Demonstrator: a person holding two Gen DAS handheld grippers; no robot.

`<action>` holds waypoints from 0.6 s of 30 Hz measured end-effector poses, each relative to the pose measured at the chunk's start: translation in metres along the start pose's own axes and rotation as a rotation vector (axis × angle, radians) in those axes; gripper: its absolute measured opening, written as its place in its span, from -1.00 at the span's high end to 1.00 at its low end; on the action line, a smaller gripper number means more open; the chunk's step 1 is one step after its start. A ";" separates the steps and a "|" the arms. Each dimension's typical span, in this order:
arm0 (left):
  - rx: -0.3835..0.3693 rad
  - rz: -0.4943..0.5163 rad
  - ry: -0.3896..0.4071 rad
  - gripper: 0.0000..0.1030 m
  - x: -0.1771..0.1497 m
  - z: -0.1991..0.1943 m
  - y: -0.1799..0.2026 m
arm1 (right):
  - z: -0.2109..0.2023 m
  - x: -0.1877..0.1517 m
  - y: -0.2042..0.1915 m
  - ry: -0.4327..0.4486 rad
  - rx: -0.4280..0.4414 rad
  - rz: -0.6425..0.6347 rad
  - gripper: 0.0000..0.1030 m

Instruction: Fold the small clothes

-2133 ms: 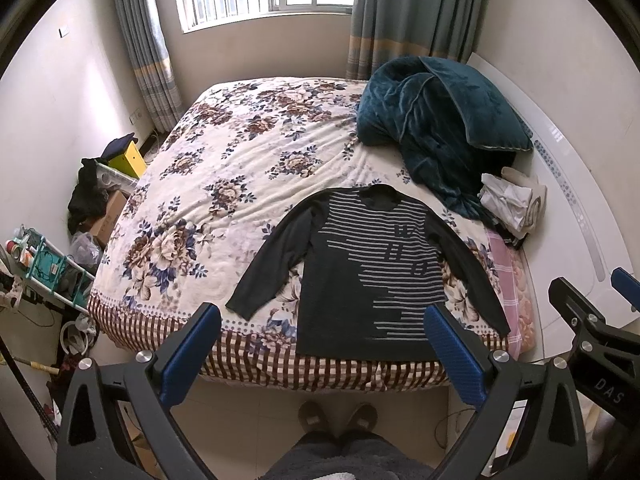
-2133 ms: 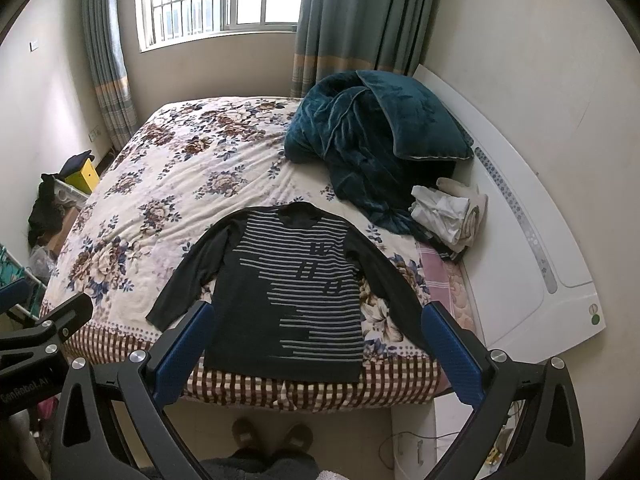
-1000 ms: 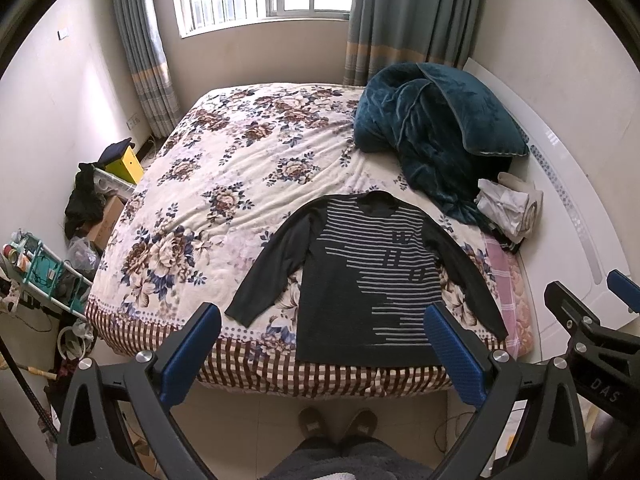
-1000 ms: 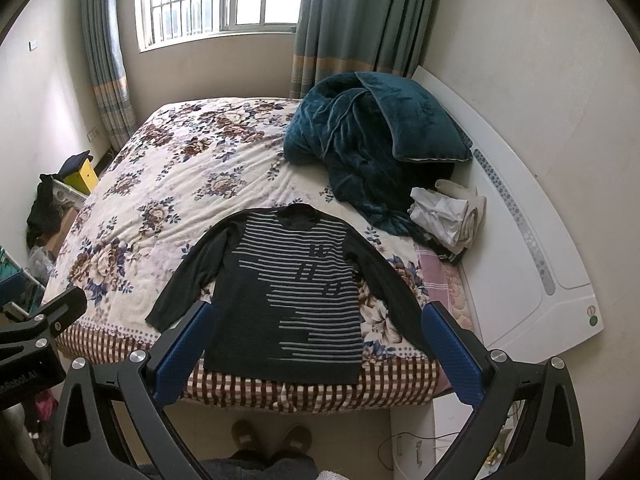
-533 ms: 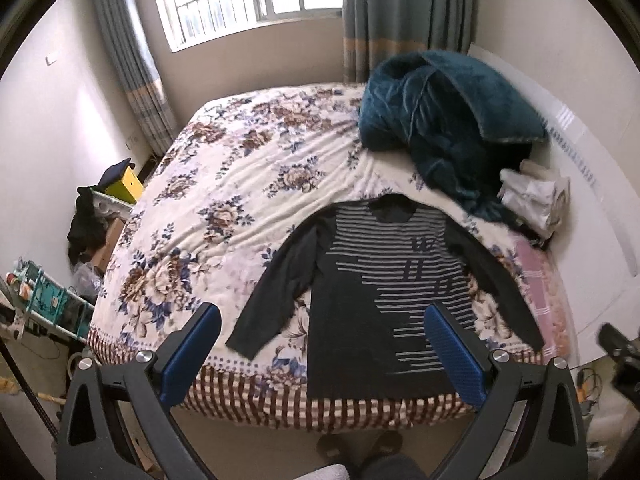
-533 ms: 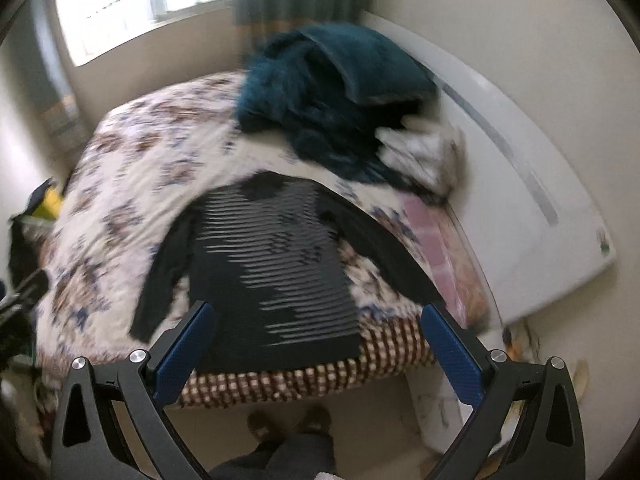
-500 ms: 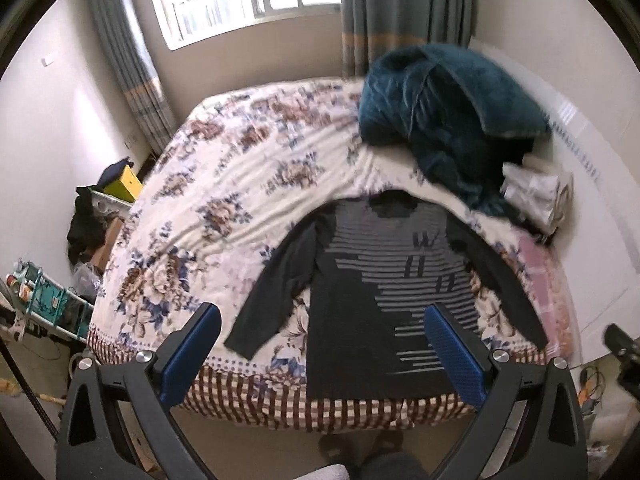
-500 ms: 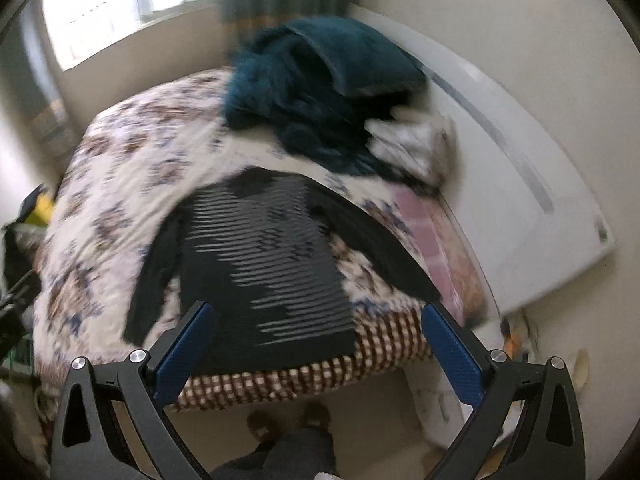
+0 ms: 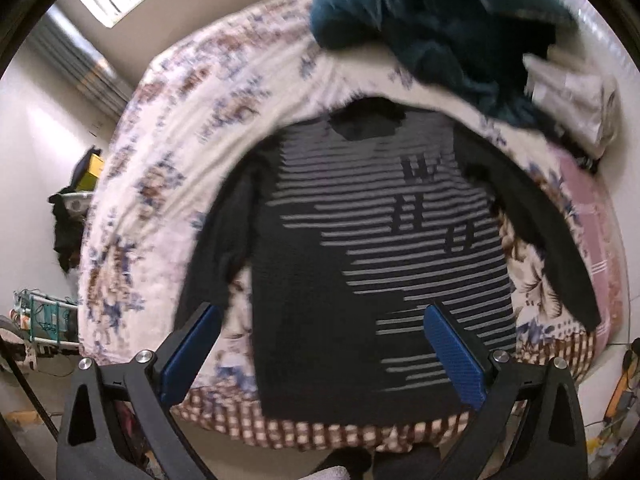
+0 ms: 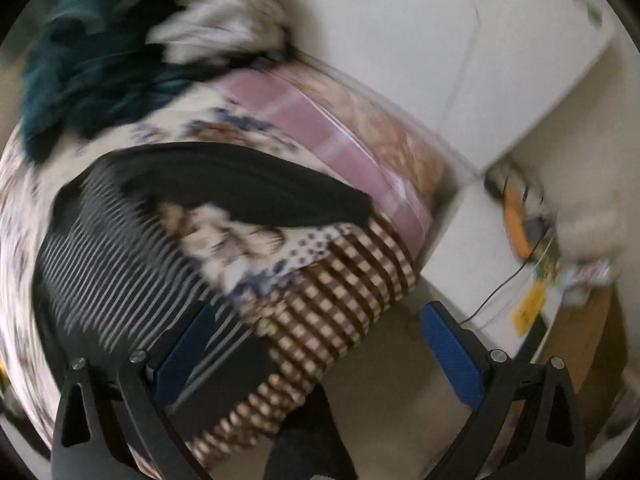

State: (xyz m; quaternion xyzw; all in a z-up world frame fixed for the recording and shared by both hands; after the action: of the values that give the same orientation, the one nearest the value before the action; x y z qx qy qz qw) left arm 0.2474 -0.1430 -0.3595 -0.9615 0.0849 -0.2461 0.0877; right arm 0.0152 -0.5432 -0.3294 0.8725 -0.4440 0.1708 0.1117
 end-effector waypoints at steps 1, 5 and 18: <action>-0.004 0.005 -0.020 -1.00 -0.001 0.017 0.010 | 0.034 0.005 0.016 -0.023 -0.014 0.061 -1.00; -0.002 0.042 -0.094 -1.00 -0.013 0.086 0.041 | 0.126 0.004 0.063 -0.093 -0.060 0.307 -1.00; 0.004 0.083 -0.191 -1.00 -0.021 0.228 0.078 | 0.283 -0.008 0.076 -0.037 -0.083 0.608 0.44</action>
State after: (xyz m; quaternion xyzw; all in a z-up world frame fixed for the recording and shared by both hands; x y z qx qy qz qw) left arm 0.3306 -0.1853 -0.5823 -0.9760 0.1156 -0.1498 0.1077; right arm 0.0051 -0.6799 -0.5886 0.6971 -0.6934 0.1624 0.0827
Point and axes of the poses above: each gripper's, at about its wrist camera, not at the fingertips, and z roughly the way its jaws point, y to its right, x to its top, the point moved 7 cm from there along z, roughly the way its jaws point, and after that the axes turned 12 degrees about y, right-handed, at the moved point
